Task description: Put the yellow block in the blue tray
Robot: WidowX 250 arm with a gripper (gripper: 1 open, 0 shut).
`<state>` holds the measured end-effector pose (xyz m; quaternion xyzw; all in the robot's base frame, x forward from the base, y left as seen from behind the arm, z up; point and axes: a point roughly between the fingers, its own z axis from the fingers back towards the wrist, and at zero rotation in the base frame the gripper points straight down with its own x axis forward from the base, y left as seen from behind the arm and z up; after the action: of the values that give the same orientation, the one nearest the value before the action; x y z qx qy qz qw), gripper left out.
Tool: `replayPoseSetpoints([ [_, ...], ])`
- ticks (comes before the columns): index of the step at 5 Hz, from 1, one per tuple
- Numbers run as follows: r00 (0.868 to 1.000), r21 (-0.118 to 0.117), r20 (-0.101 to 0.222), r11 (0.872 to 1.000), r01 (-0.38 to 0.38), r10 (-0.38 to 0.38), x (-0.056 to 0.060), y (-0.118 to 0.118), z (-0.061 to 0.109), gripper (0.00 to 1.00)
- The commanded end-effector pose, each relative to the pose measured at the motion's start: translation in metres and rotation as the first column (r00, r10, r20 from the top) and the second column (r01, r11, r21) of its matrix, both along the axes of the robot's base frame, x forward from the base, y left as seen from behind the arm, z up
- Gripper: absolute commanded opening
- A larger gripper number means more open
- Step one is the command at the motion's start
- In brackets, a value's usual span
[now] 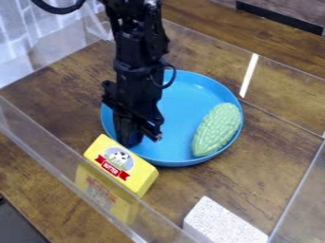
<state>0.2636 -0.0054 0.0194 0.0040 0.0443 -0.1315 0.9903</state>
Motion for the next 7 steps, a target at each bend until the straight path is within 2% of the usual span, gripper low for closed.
replayPoseSetpoints([
  [1,0.999,0.001,0.009,0.999,-0.038,0.038,-0.006,0.001,0.005,0.0],
  [3,0.987,0.002,0.013,0.987,-0.163,0.163,-0.016,-0.014,0.003,0.0],
  [5,0.992,0.001,0.016,0.992,-0.125,0.125,-0.026,-0.007,-0.002,0.0],
  [7,0.988,-0.001,0.015,0.988,-0.155,0.155,-0.009,-0.007,-0.003,0.0],
])
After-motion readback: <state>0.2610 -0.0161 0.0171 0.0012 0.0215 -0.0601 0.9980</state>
